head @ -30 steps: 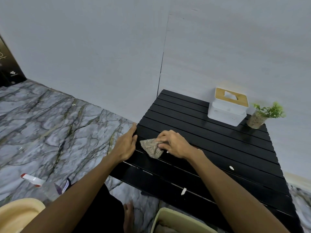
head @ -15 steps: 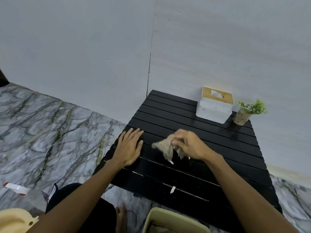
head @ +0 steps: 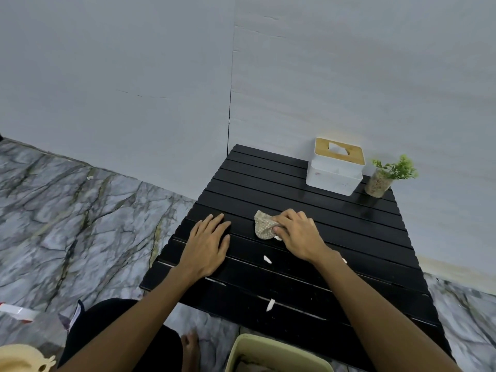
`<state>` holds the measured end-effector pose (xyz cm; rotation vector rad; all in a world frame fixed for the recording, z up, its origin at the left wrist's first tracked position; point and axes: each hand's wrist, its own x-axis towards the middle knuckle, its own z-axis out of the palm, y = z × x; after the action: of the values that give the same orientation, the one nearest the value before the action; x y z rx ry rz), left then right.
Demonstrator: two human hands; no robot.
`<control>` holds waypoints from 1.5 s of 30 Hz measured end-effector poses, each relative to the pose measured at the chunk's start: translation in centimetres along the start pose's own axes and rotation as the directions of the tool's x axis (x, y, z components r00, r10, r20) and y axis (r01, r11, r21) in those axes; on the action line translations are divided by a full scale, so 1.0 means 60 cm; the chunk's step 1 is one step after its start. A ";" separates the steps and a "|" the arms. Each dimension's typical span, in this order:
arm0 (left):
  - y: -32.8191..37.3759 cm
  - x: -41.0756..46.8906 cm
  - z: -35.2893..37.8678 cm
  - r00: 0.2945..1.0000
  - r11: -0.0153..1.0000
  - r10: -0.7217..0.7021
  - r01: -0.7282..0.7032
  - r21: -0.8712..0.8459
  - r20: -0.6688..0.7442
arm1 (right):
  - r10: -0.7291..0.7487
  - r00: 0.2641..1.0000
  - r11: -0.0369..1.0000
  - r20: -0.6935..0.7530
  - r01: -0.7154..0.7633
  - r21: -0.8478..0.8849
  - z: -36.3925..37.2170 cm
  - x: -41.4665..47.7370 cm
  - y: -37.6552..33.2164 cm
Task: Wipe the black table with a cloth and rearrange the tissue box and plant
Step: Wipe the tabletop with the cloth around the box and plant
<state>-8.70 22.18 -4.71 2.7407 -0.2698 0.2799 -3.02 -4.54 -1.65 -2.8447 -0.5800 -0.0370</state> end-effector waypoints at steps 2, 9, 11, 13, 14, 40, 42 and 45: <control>0.000 -0.003 0.002 1.000 1.000 -0.001 0.001 0.003 -0.001 | -0.028 1.000 0.999 0.013 0.028 -0.036 0.003 -0.022 -0.002; 0.002 -0.009 0.002 1.000 1.000 -0.010 0.010 -0.003 0.025 | -0.088 0.995 0.994 0.043 0.091 -0.057 -0.003 -0.097 -0.018; 0.003 -0.011 0.003 0.999 1.000 -0.009 0.009 -0.005 0.031 | -0.109 0.992 0.994 0.067 0.110 -0.014 -0.007 -0.111 -0.023; 0.003 -0.013 0.002 1.000 1.000 -0.009 0.009 -0.003 0.029 | -0.114 0.989 0.990 0.090 0.106 0.093 -0.012 -0.119 -0.021; 0.003 -0.013 0.002 1.000 1.000 -0.007 0.008 -0.002 0.029 | -0.096 0.992 0.980 0.082 0.079 0.184 -0.016 -0.122 -0.018; -0.010 -0.016 0.000 0.998 0.998 0.062 -0.062 -0.015 0.001 | 0.339 0.939 0.926 -0.053 -0.323 0.198 -0.026 -0.165 0.138; -0.010 -0.017 0.000 0.998 0.998 0.060 -0.060 -0.018 0.003 | 0.267 0.963 0.945 -0.025 -0.257 0.200 -0.024 -0.163 0.118; -0.007 -0.017 -0.001 0.998 0.998 0.064 -0.064 -0.021 0.009 | 0.133 0.991 0.969 -0.004 -0.129 0.210 -0.018 -0.171 0.094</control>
<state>-9.57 22.73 -5.06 2.7172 -0.3618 0.2791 -10.23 -13.75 -2.63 -2.6671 -0.3667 0.0208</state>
